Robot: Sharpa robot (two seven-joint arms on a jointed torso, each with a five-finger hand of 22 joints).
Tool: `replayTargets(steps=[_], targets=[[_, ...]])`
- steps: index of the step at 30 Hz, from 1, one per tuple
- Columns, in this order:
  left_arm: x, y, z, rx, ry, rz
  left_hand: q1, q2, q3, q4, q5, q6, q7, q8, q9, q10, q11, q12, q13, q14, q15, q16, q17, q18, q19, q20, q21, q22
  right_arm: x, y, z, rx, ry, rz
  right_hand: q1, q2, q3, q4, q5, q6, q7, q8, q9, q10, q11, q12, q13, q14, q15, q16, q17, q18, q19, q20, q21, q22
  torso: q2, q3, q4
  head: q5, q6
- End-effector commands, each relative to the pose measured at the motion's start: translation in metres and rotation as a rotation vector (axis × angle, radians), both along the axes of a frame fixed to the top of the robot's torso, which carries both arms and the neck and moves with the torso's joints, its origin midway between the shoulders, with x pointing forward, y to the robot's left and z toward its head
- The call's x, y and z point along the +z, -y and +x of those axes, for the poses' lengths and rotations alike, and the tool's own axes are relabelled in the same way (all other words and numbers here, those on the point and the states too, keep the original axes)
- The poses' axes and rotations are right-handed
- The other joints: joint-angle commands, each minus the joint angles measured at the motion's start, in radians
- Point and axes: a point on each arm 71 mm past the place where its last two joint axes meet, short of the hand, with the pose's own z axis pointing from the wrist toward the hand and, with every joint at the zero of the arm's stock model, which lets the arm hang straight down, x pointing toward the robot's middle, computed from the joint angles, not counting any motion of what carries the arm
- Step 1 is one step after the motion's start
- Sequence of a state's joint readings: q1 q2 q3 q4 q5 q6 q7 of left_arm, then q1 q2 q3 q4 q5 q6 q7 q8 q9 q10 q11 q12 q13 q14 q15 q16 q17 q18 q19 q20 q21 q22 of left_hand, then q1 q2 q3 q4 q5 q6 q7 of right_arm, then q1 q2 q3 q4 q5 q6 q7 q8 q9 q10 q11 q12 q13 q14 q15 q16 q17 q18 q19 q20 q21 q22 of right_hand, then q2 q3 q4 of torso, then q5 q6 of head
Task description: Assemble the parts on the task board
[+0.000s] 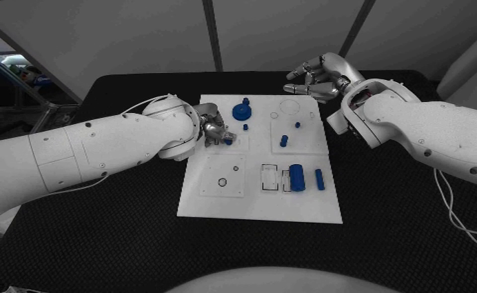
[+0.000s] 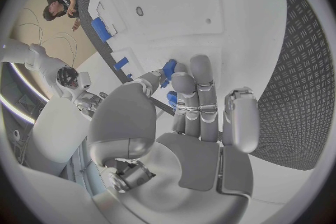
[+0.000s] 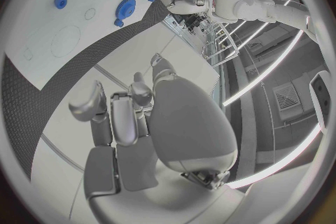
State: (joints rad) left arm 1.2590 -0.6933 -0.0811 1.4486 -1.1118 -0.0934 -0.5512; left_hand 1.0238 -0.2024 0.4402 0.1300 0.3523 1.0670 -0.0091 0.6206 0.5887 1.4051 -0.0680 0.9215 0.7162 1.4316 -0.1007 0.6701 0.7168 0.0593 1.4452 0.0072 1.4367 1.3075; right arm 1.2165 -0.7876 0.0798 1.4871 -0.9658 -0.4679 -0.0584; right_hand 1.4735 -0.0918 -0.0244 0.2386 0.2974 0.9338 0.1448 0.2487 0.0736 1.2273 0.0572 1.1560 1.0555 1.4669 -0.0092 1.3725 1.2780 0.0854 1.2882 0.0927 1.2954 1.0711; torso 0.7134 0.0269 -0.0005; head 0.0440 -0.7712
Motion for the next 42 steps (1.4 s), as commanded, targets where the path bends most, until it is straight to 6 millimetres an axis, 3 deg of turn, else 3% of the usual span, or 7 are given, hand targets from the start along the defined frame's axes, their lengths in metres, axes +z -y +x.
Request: replayTargets(steps=[1, 14, 28, 42], targets=[[-0.003, -0.002, 0.000, 0.002, -0.018, 0.014, -0.001, 0.012, -0.014, 0.004, -0.002, 0.007, 0.000, -0.005, -0.001, 0.004, -0.002, 0.006, 0.001, -0.001, -0.006, -0.005, 0.001, -0.009, 0.009, 0.000, 0.003, 0.058, 0.001, -0.001, 0.000, 0.006, 0.002, -0.003, -0.007, 0.001, 0.004, 0.004, 0.004, -0.004, -0.002, 0.005, -0.001, -0.005, -0.001, -0.006, -0.001, 0.034, -0.009, -0.004, -0.001, 0.020, -0.008, -0.001, -0.005, -0.001, 0.000, 0.0001, 0.0001, 0.000, -0.001], [-0.003, -0.003, 0.001, 0.010, -0.015, 0.014, -0.022, 0.017, -0.134, 0.064, -0.004, 0.017, 0.002, -0.006, -0.004, 0.006, -0.001, 0.012, 0.003, 0.000, -0.004, -0.005, 0.003, -0.010, 0.012, 0.001, 0.005, 0.065, 0.001, 0.000, 0.000, 0.003, 0.002, -0.003, -0.010, 0.001, 0.003, 0.005, 0.005, -0.004, -0.002, 0.006, -0.002, -0.006, 0.000, -0.007, -0.002, 0.034, -0.009, -0.005, -0.002, 0.020, -0.009, -0.001, -0.007, -0.004, 0.000, 0.0000, -0.0001, -0.001, -0.001], [-0.002, -0.004, 0.001, 0.028, -0.008, -0.012, -0.026, 0.046, -0.279, 0.143, -0.002, 0.020, 0.002, -0.008, -0.005, 0.005, 0.000, 0.017, 0.004, 0.001, -0.004, -0.007, 0.005, -0.010, 0.013, 0.001, 0.004, 0.068, 0.000, 0.001, 0.001, 0.001, 0.001, -0.004, -0.014, 0.001, 0.003, 0.007, 0.005, -0.005, -0.002, 0.006, -0.002, -0.006, 0.000, -0.007, -0.003, 0.034, -0.009, -0.006, -0.003, 0.020, -0.009, -0.001, -0.008, -0.005, 0.000, 0.0000, -0.0002, -0.002, -0.001], [0.015, -0.003, 0.004, 0.049, 0.028, -0.103, -0.011, 0.050, -0.317, 0.154, -0.001, 0.018, 0.002, -0.009, -0.005, 0.004, 0.000, 0.019, 0.006, 0.001, -0.004, -0.008, 0.006, -0.008, 0.011, 0.001, -0.001, 0.064, 0.000, 0.003, 0.003, -0.005, 0.002, -0.006, -0.014, 0.001, 0.003, 0.007, 0.005, -0.005, -0.002, 0.006, -0.002, -0.006, 0.000, -0.007, -0.003, 0.034, -0.009, -0.006, -0.003, 0.020, -0.009, -0.001, -0.008, -0.005, 0.000, -0.0005, 0.0005, -0.003, 0.002]])
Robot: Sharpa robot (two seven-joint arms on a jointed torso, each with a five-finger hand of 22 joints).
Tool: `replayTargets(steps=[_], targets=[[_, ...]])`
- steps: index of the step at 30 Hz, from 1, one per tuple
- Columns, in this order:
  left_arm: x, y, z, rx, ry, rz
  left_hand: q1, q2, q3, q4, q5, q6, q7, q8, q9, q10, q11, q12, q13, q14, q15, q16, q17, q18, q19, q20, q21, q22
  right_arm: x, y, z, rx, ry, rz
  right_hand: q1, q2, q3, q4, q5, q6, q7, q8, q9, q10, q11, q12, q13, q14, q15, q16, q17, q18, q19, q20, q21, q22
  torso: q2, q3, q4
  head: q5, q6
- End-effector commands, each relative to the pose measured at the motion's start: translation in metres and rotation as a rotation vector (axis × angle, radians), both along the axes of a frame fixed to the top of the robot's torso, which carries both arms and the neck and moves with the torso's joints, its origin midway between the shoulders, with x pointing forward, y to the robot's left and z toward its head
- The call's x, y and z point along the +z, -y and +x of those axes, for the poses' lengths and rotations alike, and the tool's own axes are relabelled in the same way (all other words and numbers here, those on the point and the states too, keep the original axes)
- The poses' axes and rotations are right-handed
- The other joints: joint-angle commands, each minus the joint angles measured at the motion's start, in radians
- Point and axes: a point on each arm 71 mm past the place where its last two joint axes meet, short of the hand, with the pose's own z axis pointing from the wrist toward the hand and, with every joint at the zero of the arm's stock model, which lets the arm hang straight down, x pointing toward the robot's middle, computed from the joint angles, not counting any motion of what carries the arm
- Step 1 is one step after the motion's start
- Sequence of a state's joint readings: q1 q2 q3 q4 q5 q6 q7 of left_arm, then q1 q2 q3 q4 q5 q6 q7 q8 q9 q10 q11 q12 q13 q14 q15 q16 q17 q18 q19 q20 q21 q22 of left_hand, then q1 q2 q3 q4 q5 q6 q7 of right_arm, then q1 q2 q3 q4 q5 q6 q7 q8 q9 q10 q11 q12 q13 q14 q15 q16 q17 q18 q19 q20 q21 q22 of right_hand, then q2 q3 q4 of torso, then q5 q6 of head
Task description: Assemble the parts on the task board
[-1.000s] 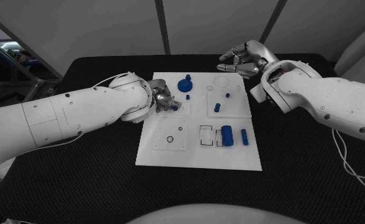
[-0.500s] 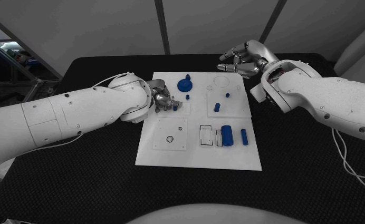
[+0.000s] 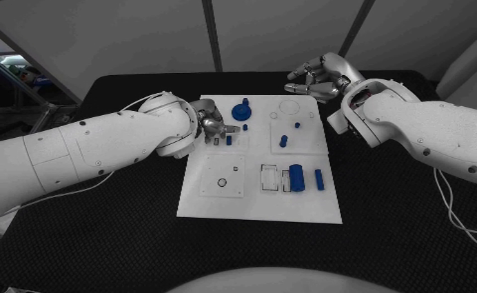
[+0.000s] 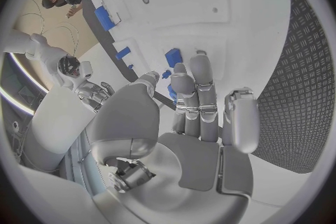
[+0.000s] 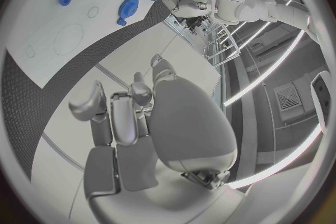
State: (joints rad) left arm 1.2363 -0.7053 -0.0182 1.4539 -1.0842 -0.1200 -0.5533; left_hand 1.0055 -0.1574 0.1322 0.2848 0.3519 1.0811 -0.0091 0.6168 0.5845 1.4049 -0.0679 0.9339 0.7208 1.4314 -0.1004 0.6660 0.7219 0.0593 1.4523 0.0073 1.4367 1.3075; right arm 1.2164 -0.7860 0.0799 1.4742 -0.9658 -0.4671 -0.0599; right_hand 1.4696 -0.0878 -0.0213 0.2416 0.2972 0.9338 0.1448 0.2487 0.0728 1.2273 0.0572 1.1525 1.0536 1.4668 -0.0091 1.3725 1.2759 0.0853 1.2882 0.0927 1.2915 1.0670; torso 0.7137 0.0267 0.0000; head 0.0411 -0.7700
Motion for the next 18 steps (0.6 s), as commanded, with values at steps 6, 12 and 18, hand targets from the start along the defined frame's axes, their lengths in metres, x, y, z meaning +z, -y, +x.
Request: replayTargets(steps=[6, 12, 18], targets=[[0.021, -0.001, 0.002, 0.000, 0.026, -0.065, 0.031, 0.006, -0.033, -0.002, -0.001, -0.006, 0.005, -0.008, -0.002, -0.006, 0.003, -0.007, -0.015, 0.000, -0.003, -0.006, -0.001, -0.004, -0.007, 0.002, -0.014, 0.046, 0.000, 0.001, 0.001, 0.001, 0.004, -0.003, -0.010, -0.003, 0.000, 0.004, 0.006, -0.005, -0.002, 0.006, -0.001, -0.006, 0.000, -0.004, -0.001, 0.034, -0.009, -0.006, -0.001, 0.020, -0.009, -0.001, -0.004, -0.001, 0.000, -0.0003, 0.0004, 0.000, 0.003], [0.044, -0.013, 0.008, -0.012, -0.002, -0.068, 0.114, 0.019, -0.077, -0.010, 0.004, -0.103, 0.047, -0.065, -0.029, -0.105, 0.036, -0.139, -0.174, -0.005, 0.017, -0.019, -0.009, 0.023, -0.079, 0.018, -0.103, -0.066, 0.000, 0.003, 0.003, -0.005, 0.004, -0.005, -0.010, -0.003, 0.000, 0.004, 0.006, -0.005, -0.002, 0.006, -0.001, -0.006, 0.000, -0.004, -0.001, 0.034, -0.009, -0.006, -0.001, 0.020, -0.009, -0.001, -0.004, -0.001, -0.001, 0.0008, 0.0015, 0.001, 0.007], [0.063, -0.036, 0.034, 0.000, -0.047, -0.001, 0.171, 0.038, -0.102, -0.010, 0.000, -0.135, 0.076, -0.127, -0.090, -0.140, 0.060, -0.150, -0.190, -0.018, 0.037, -0.047, -0.031, 0.040, -0.124, 0.038, -0.167, -0.137, -0.001, 0.004, 0.004, -0.009, 0.003, -0.006, -0.010, -0.003, 0.000, 0.004, 0.006, -0.005, -0.002, 0.006, -0.001, -0.006, 0.000, -0.004, -0.001, 0.034, -0.009, -0.006, -0.001, 0.020, -0.009, -0.001, -0.004, -0.001, 0.000, 0.0018, 0.0001, 0.007, 0.015]])
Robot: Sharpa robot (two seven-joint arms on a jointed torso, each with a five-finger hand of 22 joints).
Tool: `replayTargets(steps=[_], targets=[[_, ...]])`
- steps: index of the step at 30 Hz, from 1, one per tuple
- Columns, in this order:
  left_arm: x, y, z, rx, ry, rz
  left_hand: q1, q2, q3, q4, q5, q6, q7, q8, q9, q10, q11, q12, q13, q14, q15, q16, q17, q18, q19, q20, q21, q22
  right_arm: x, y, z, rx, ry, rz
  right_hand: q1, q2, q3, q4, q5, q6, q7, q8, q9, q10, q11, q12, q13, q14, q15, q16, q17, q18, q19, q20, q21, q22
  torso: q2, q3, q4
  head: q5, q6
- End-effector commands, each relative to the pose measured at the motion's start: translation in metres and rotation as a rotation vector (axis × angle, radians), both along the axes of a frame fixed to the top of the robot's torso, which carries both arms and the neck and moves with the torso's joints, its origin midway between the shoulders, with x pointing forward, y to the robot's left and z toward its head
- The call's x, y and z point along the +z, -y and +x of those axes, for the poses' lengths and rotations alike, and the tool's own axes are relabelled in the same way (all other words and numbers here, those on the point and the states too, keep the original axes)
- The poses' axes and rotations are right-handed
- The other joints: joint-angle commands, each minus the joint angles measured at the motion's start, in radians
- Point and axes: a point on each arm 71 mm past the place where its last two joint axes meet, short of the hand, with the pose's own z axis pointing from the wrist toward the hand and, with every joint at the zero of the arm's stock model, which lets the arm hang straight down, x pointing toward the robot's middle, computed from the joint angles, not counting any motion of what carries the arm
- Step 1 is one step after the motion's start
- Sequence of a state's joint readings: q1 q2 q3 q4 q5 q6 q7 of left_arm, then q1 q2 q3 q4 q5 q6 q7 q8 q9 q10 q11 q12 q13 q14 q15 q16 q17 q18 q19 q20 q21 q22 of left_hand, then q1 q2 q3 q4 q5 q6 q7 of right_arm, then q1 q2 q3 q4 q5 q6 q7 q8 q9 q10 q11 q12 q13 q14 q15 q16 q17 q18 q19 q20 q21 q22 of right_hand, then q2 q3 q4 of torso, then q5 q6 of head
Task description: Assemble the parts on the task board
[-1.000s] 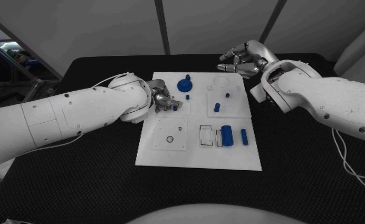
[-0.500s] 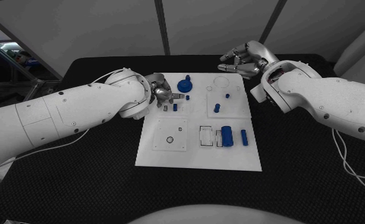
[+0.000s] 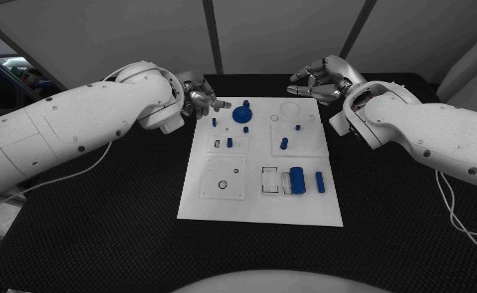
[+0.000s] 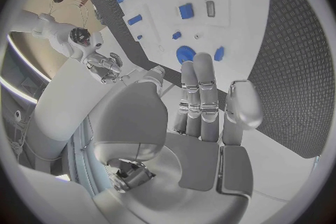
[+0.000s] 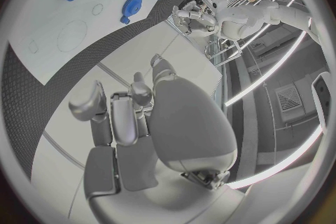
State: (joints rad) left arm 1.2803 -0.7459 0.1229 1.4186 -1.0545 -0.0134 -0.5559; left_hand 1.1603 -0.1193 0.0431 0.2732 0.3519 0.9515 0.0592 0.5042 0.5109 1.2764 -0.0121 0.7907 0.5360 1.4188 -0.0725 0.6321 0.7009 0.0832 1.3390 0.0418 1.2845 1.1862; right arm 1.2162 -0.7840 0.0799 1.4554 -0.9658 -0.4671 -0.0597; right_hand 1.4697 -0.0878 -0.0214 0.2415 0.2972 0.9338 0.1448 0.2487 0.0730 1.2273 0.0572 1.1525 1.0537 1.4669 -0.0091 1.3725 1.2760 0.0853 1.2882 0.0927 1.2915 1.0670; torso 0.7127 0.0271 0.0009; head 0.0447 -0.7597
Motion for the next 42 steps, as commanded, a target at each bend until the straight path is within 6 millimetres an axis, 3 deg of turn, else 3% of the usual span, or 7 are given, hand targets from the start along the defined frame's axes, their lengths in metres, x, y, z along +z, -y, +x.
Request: replayTargets(steps=[1, 6, 7, 14, 16, 22, 42], targets=[[-0.003, -0.009, 0.011, -0.038, -0.100, 0.060, 0.020, 0.001, -0.018, 0.003, 0.000, -0.007, 0.010, -0.020, -0.024, -0.015, 0.006, -0.008, -0.007, -0.008, 0.011, -0.017, -0.013, 0.017, -0.013, 0.006, -0.019, -0.019, 0.001, -0.001, 0.000, 0.007, 0.004, -0.001, -0.010, -0.003, 0.000, 0.004, 0.006, -0.005, -0.002, 0.006, -0.001, -0.006, 0.000, -0.004, -0.001, 0.034, -0.009, -0.006, -0.001, 0.020, -0.009, -0.001, -0.004, -0.001, 0.001, 0.0015, -0.0012, 0.005, 0.007], [-0.006, -0.020, 0.026, -0.012, -0.131, 0.094, 0.021, -0.001, -0.042, 0.011, -0.007, -0.009, 0.016, -0.039, -0.047, -0.024, 0.012, -0.008, -0.012, -0.012, 0.015, -0.020, -0.014, 0.018, -0.016, 0.011, -0.028, -0.026, 0.001, -0.002, 0.001, 0.006, 0.004, -0.001, -0.010, -0.003, 0.000, 0.004, 0.006, -0.005, -0.002, 0.006, -0.001, -0.006, 0.000, -0.004, -0.001, 0.034, -0.009, -0.006, -0.001, 0.020, -0.009, -0.001, -0.004, -0.001, 0.002, 0.0004, -0.0027, 0.010, 0.011], [-0.007, -0.022, 0.029, -0.006, -0.136, 0.105, 0.021, 0.001, -0.050, 0.013, -0.037, -0.013, 0.018, -0.047, -0.057, -0.025, 0.014, -0.006, -0.013, -0.014, 0.017, -0.020, -0.014, 0.018, -0.016, 0.012, -0.029, -0.027, 0.001, -0.002, 0.001, 0.006, 0.004, -0.001, -0.010, -0.003, 0.000, 0.004, 0.006, -0.005, -0.002, 0.006, -0.001, -0.006, 0.000, -0.004, -0.001, 0.034, -0.009, -0.006, -0.001, 0.020, -0.009, -0.001, -0.004, -0.001, 0.002, 0.0003, -0.0023, 0.010, 0.011], [-0.016, -0.029, 0.043, 0.016, -0.169, 0.159, 0.015, 0.012, -0.092, 0.016, -0.093, 0.001, 0.020, -0.061, -0.090, -0.026, 0.016, 0.004, -0.018, -0.012, 0.019, -0.019, -0.013, 0.016, -0.006, 0.016, -0.025, -0.015, 0.001, -0.002, 0.001, 0.007, 0.003, -0.001, -0.010, -0.003, 0.000, 0.004, 0.006, -0.005, -0.002, 0.006, -0.001, -0.006, 0.000, -0.004, -0.001, 0.034, -0.009, -0.006, -0.001, 0.020, -0.009, -0.001, -0.004, -0.001, 0.002, -0.0001, -0.0023, 0.014, 0.012], [-0.020, -0.030, 0.045, 0.015, -0.186, 0.175, 0.011, 0.021, -0.110, 0.015, -0.147, 0.011, 0.018, -0.065, -0.104, -0.023, 0.015, 0.011, -0.021, -0.009, 0.017, -0.015, -0.010, 0.014, 0.001, 0.015, -0.019, -0.006, 0.000, -0.003, 0.001, 0.007, 0.003, -0.001, -0.010, -0.003, 0.000, 0.004, 0.006, -0.005, -0.002, 0.006, -0.001, -0.006, 0.000, -0.004, -0.001, 0.034, -0.009, -0.006, -0.001, 0.020, -0.009, -0.001, -0.004, -0.001, 0.001, -0.0002, -0.0012, 0.014, 0.011], [-0.032, -0.026, 0.050, 0.009, -0.215, 0.202, -0.011, 0.028, -0.146, 0.018, -0.240, 0.022, 0.018, -0.074, -0.130, -0.023, 0.015, 0.019, -0.026, -0.007, 0.017, -0.013, -0.009, 0.013, 0.006, 0.015, -0.015, 0.002, 0.000, -0.004, 0.001, 0.011, 0.003, 0.000, -0.014, -0.002, 0.000, 0.006, 0.007, -0.006, -0.002, 0.006, -0.001, -0.006, 0.000, -0.003, -0.001, 0.034, -0.009, -0.006, -0.001, 0.020, -0.008, -0.001, -0.005, -0.002, 0.001, -0.0015, -0.0008, 0.016, 0.010], [-0.038, -0.014, 0.052, 0.005, -0.182, 0.169, -0.031, 0.042, -0.158, 0.015, -0.244, 0.057, 0.008, -0.070, -0.154, -0.009, 0.006, 0.033, -0.031, 0.007, 0.011, 0.013, 0.012, 0.005, 0.032, 0.009, 0.013, 0.041, -0.001, -0.007, 0.002, 0.015, 0.000, 0.001, -0.014, -0.002, 0.000, 0.006, 0.007, -0.006, -0.002, 0.006, -0.001, -0.006, 0.000, -0.003, -0.001, 0.034, -0.009, -0.006, -0.001, 0.020, -0.008, -0.001, -0.005, -0.002, 0.001, 0.0003, -0.0014, 0.017, 0.007]])
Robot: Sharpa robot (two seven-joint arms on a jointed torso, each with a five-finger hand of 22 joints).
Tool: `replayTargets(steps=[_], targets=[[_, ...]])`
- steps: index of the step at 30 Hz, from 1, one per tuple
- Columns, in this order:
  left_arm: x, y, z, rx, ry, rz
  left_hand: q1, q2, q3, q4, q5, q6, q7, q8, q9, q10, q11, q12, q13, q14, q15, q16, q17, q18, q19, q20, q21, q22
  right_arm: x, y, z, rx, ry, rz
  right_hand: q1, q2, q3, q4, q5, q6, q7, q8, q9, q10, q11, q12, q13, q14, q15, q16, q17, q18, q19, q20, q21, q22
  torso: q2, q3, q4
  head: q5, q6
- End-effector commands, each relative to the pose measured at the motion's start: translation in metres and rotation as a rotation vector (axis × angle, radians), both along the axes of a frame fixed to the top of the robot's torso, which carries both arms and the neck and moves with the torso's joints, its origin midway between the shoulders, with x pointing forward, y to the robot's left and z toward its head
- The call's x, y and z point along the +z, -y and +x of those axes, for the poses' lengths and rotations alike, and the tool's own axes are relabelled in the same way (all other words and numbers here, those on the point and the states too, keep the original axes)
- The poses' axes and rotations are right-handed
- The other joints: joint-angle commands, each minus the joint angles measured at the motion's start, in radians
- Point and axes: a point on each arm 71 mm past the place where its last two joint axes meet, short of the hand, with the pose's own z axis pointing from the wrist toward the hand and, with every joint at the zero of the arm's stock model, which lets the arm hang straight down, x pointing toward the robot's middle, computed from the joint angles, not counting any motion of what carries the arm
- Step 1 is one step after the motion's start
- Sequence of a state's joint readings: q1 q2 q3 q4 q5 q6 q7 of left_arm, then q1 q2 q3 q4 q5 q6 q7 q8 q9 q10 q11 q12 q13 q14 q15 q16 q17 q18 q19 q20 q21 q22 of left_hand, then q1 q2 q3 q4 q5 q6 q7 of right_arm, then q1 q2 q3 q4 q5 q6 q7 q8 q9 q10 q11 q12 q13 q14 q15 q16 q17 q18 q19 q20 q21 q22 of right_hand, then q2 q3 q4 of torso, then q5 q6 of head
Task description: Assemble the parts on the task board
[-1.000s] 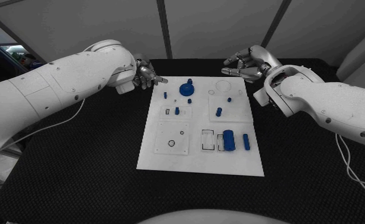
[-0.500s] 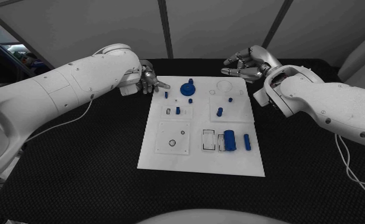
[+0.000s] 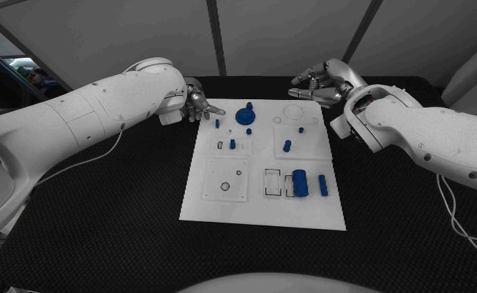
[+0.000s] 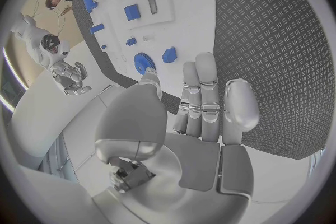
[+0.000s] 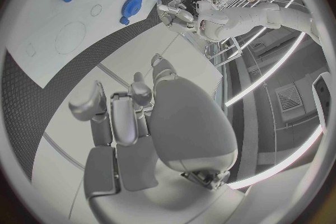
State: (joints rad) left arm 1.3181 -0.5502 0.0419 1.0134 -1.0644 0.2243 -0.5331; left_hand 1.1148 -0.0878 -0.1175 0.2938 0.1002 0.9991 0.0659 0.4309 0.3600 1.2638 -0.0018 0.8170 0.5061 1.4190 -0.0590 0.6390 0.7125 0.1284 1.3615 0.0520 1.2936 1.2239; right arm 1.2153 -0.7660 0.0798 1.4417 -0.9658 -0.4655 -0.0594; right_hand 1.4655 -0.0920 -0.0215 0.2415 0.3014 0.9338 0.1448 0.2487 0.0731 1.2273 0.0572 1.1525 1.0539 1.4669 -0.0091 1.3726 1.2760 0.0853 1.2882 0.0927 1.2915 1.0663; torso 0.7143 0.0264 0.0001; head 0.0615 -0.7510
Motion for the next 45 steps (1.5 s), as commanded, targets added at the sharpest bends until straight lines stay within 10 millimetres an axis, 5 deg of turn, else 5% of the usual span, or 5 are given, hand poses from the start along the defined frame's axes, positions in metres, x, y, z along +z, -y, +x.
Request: replayTargets(steps=[1, 32, 45], targets=[[0.001, 0.004, 0.000, -0.021, 0.000, -0.005, 0.024, 0.015, 0.006, -0.007, 0.010, 0.011, 0.001, 0.003, -0.005, 0.004, -0.004, 0.007, -0.002, 0.007, -0.003, 0.006, 0.000, -0.041, 0.011, -0.002, 0.005, 0.004, 0.001, -0.002, 0.000, 0.010, 0.002, -0.001, -0.009, 0.002, 0.000, 0.006, 0.003, -0.006, -0.002, 0.006, -0.002, -0.006, 0.000, -0.003, -0.001, 0.034, -0.009, -0.006, -0.001, 0.021, -0.008, -0.001, -0.005, -0.001, 0.000, 0.0013, -0.0008, 0.001, -0.002], [-0.005, 0.016, -0.002, -0.073, -0.051, 0.005, 0.125, 0.058, 0.040, -0.033, 0.013, 0.049, -0.009, 0.008, -0.022, 0.011, -0.013, 0.007, -0.014, 0.008, -0.009, 0.007, 0.001, -0.044, 0.020, -0.007, 0.015, 0.024, 0.000, -0.003, 0.000, 0.013, -0.001, -0.001, -0.010, 0.003, 0.001, 0.007, 0.004, -0.006, -0.002, 0.006, -0.002, -0.005, -0.001, -0.002, 0.000, 0.035, -0.009, -0.007, -0.001, 0.020, -0.008, -0.001, -0.005, -0.001, -0.001, 0.0003, -0.0002, -0.003, -0.005], [-0.005, 0.015, -0.002, -0.063, -0.054, -0.016, 0.218, 0.117, 0.126, -0.076, 0.011, 0.051, -0.018, -0.002, -0.027, 0.011, -0.022, -0.005, -0.025, 0.008, -0.016, 0.006, 0.001, -0.045, 0.021, -0.014, 0.015, 0.030, 0.000, -0.003, 0.000, 0.013, -0.002, -0.001, -0.010, 0.004, 0.001, 0.007, 0.005, -0.006, -0.003, 0.007, -0.002, -0.005, -0.001, -0.002, 0.000, 0.035, -0.009, -0.007, -0.001, 0.021, -0.008, -0.002, -0.005, -0.001, -0.001, 0.0005, -0.0007, -0.002, -0.007]])
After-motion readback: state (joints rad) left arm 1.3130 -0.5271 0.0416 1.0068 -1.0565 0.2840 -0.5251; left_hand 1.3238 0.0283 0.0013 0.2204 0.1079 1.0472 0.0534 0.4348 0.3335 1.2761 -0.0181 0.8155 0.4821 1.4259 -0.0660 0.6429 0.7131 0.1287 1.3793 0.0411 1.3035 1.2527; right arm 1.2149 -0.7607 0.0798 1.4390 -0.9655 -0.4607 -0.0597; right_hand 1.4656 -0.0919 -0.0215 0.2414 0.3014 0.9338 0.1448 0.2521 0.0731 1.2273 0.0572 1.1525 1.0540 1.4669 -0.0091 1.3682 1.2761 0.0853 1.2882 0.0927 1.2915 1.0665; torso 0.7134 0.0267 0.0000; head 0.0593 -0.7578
